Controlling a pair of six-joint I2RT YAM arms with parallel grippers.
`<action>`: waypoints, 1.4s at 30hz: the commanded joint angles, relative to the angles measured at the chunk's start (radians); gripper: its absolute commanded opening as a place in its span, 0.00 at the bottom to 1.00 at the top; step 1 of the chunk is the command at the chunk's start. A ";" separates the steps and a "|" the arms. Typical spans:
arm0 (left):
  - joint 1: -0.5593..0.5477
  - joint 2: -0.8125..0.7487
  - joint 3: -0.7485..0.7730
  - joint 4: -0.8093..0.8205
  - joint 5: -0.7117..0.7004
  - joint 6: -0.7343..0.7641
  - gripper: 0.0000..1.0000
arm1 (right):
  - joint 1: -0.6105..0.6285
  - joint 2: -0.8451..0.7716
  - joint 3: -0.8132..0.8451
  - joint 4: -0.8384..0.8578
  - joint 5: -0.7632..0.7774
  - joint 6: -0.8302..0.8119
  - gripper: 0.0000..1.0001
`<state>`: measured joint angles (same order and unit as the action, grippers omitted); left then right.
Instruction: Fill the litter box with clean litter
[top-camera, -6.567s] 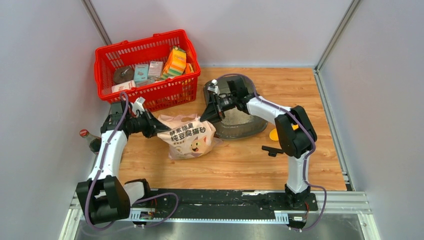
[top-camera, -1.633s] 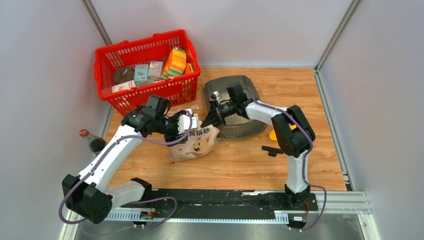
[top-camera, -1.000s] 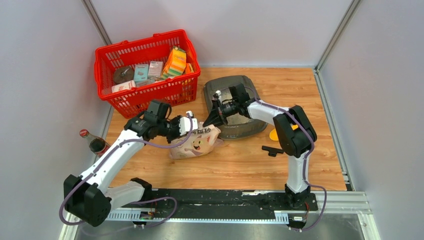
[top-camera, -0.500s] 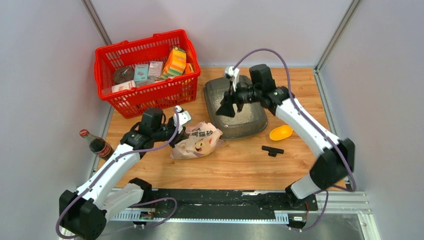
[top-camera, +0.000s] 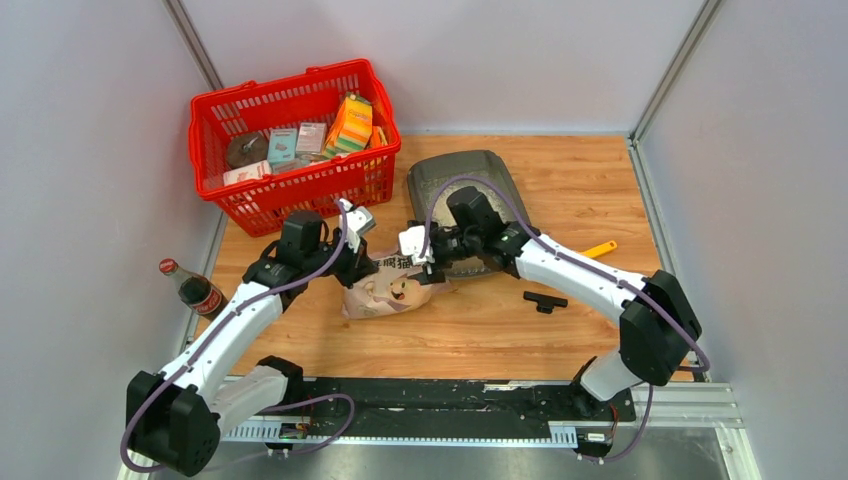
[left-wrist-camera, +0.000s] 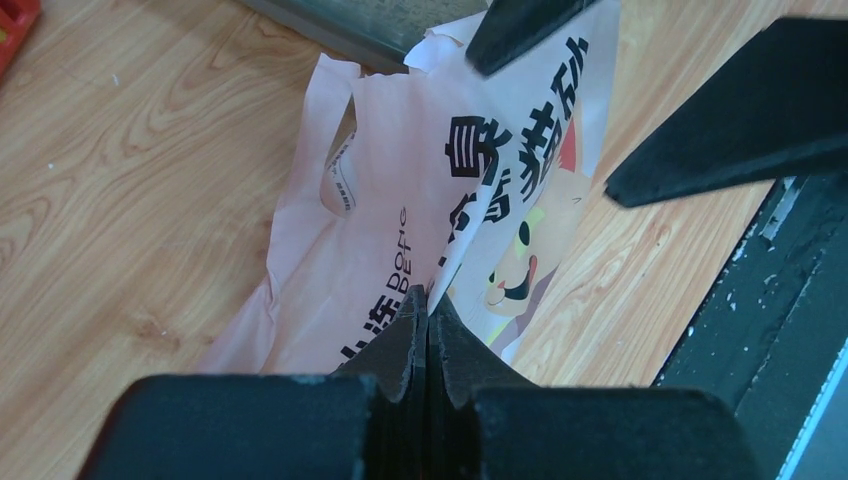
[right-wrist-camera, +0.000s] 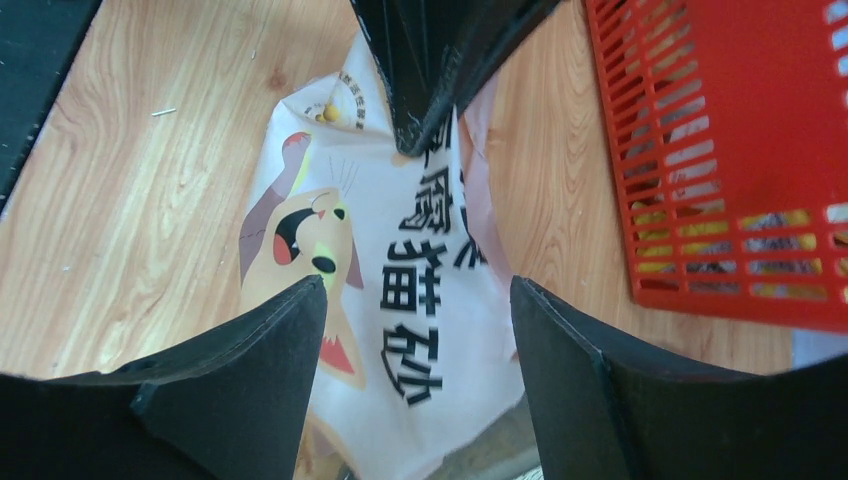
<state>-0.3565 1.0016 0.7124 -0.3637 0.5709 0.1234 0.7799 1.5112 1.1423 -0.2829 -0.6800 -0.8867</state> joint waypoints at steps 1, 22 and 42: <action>-0.004 -0.015 0.007 0.111 0.098 -0.068 0.00 | 0.042 0.017 -0.019 0.163 0.026 -0.097 0.73; 0.060 -0.027 0.001 0.071 0.133 -0.054 0.00 | -0.004 0.112 0.016 0.067 0.080 -0.057 0.42; 0.113 -0.043 0.016 -0.088 0.279 0.038 0.14 | -0.094 0.127 0.042 -0.005 0.081 0.190 0.29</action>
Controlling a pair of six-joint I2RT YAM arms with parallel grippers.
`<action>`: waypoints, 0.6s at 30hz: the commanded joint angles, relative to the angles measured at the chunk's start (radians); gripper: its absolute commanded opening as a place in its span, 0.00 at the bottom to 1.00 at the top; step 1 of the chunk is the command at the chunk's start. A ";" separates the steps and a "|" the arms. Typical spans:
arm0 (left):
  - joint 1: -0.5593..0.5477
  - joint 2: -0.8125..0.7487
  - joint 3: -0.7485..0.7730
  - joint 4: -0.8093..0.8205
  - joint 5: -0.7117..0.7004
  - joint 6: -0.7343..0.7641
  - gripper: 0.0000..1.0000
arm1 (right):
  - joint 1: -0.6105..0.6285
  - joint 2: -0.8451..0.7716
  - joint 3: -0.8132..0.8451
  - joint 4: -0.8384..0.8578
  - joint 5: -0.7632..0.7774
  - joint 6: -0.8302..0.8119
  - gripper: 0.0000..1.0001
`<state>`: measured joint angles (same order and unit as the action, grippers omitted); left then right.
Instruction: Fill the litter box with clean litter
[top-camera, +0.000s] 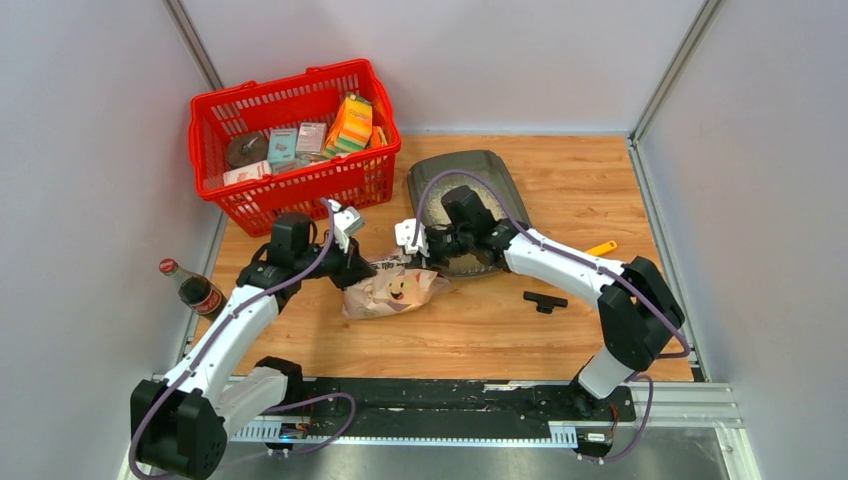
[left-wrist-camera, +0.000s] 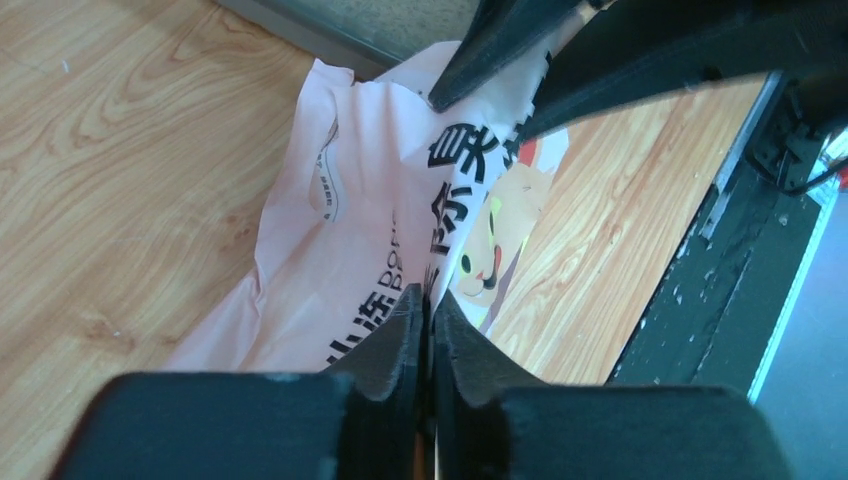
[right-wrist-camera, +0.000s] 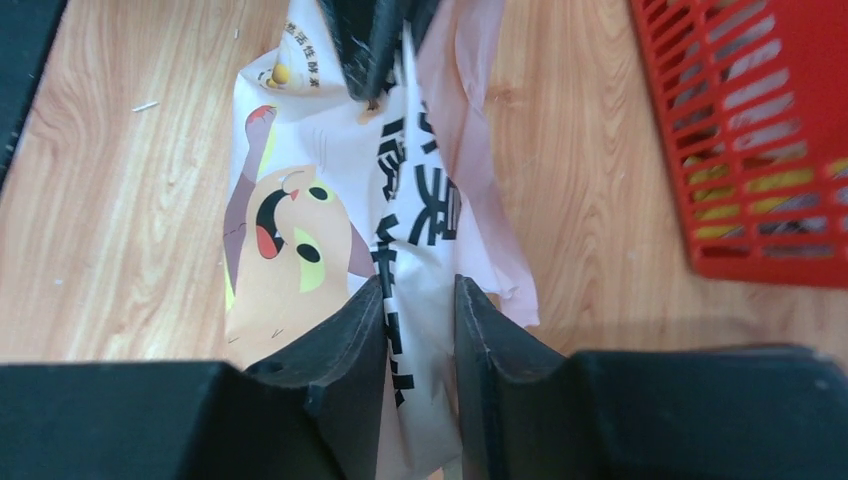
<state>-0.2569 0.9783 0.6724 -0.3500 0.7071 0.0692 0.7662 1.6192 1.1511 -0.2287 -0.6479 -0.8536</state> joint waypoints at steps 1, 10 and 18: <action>0.013 -0.024 0.065 -0.177 0.143 0.136 0.20 | -0.112 0.018 0.068 -0.072 0.033 0.191 0.29; 0.013 -0.026 0.079 -0.366 0.081 0.500 0.27 | -0.177 0.002 0.119 -0.236 -0.119 0.324 0.07; 0.012 -0.052 0.085 -0.250 -0.004 0.443 0.34 | -0.165 -0.013 0.110 -0.193 -0.061 0.319 0.39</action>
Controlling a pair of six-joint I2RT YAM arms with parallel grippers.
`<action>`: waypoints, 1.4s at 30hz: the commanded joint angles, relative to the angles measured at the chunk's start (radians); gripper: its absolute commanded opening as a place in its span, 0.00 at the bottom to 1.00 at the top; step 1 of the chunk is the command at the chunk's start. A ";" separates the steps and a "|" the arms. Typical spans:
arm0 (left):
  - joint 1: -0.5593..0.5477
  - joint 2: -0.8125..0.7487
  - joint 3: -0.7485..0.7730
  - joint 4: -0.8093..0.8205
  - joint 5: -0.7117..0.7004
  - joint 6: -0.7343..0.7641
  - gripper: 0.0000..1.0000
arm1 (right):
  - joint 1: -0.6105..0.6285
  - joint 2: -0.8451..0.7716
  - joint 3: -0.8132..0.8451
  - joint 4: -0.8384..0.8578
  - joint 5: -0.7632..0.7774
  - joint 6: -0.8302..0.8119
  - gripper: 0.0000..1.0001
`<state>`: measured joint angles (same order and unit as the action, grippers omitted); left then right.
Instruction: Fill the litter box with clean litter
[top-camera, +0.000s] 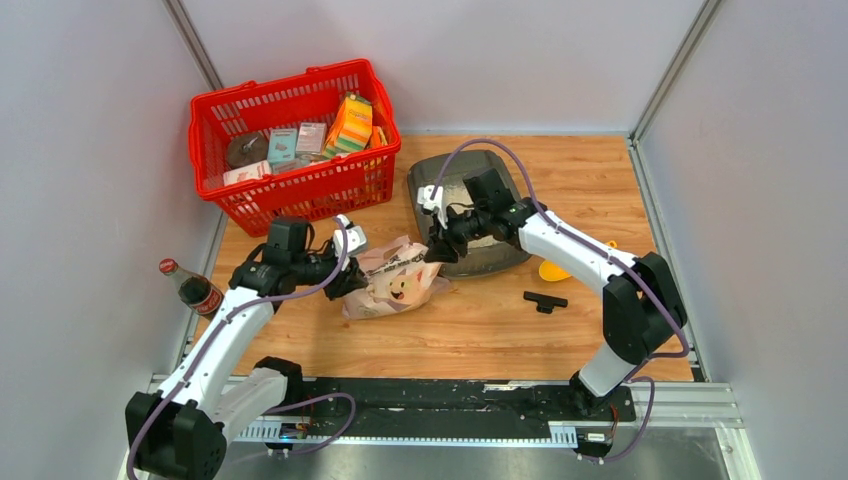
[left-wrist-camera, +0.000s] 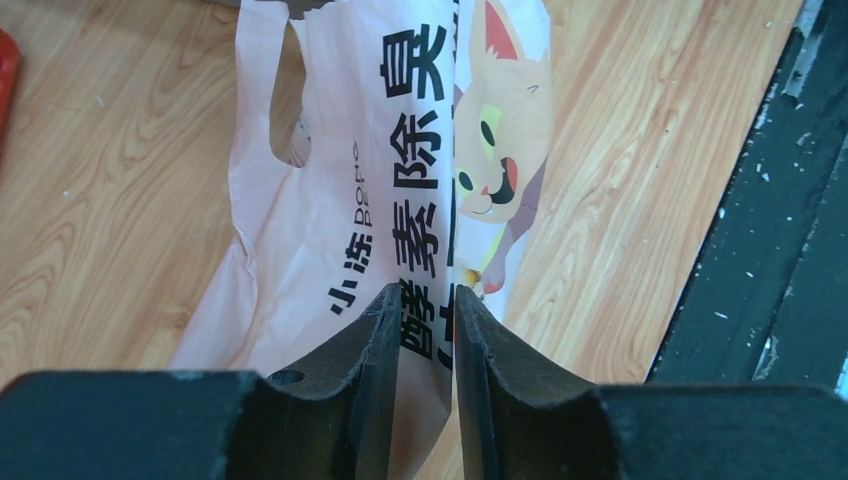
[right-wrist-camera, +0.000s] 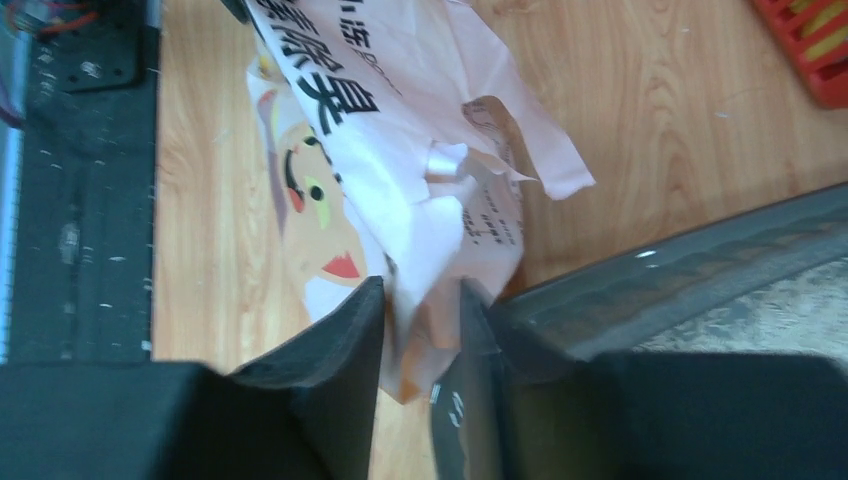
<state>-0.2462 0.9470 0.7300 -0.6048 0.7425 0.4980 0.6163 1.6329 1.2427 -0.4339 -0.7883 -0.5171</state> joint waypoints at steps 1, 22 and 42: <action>0.004 -0.022 0.034 0.022 -0.043 0.014 0.36 | -0.021 -0.036 0.023 0.004 0.095 -0.027 0.42; -0.163 0.111 0.144 0.162 -0.009 0.379 0.56 | 0.072 -0.245 -0.144 0.162 0.067 -0.475 0.62; -0.179 0.274 0.250 0.013 0.011 0.278 0.11 | 0.129 -0.079 -0.175 0.425 -0.032 -0.478 0.59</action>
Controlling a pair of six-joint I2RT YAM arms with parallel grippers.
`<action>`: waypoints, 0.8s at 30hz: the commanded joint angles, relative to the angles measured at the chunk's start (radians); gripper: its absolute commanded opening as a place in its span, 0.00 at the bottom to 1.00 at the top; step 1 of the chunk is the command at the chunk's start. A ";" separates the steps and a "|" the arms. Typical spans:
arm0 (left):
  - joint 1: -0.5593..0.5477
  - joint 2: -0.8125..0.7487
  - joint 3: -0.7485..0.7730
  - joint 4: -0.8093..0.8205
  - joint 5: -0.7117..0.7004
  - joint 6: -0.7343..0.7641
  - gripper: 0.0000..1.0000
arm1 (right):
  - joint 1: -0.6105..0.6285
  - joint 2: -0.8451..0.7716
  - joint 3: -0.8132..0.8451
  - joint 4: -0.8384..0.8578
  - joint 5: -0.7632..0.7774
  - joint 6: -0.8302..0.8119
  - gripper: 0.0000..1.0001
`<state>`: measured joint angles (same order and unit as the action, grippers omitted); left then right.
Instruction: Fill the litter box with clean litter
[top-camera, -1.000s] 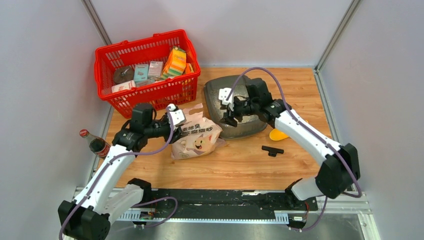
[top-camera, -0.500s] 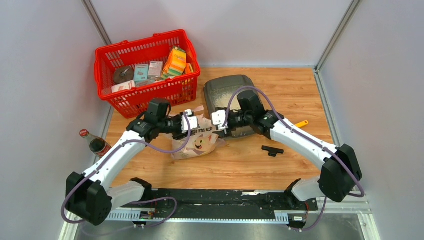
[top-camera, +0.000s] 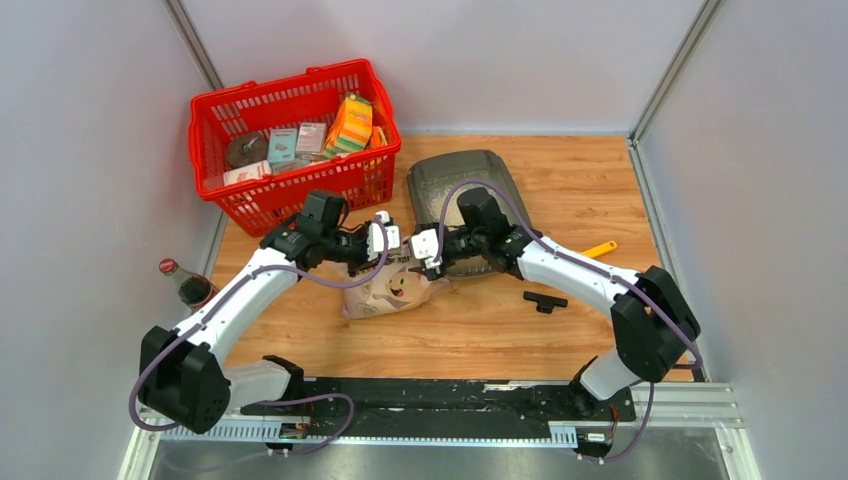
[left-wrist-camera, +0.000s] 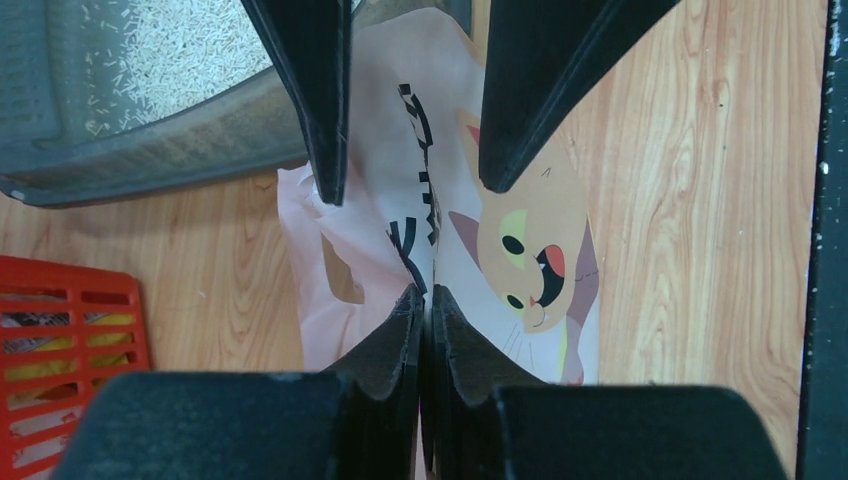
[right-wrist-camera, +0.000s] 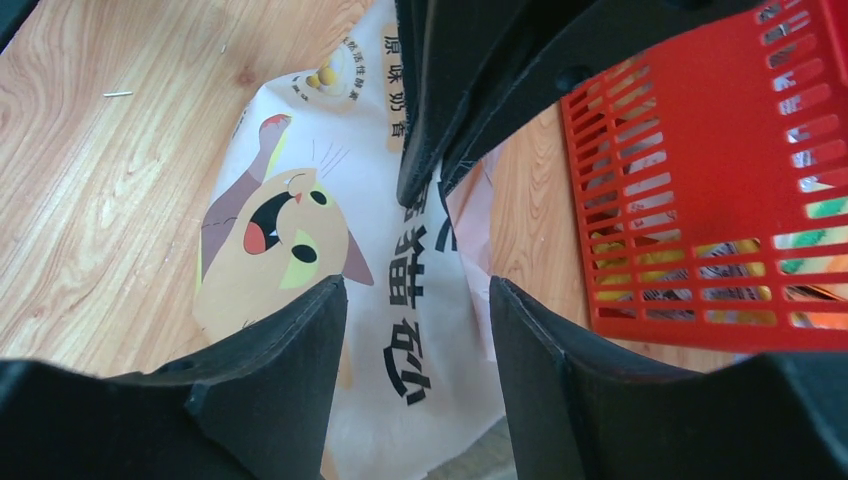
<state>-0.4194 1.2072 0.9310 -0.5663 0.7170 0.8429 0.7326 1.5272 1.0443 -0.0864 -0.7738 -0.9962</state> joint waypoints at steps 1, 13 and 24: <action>-0.004 0.020 0.052 -0.030 0.042 -0.076 0.05 | 0.013 0.037 0.026 0.108 -0.047 0.004 0.58; 0.096 0.018 0.069 -0.018 0.099 -0.260 0.00 | -0.007 0.077 0.037 0.091 0.008 0.068 0.23; 0.113 -0.020 0.035 -0.058 0.168 -0.263 0.00 | -0.077 0.174 0.234 -0.103 0.004 0.287 0.00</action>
<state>-0.3183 1.2343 0.9470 -0.5854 0.7994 0.6060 0.7300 1.6398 1.1202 -0.0711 -0.7979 -0.8558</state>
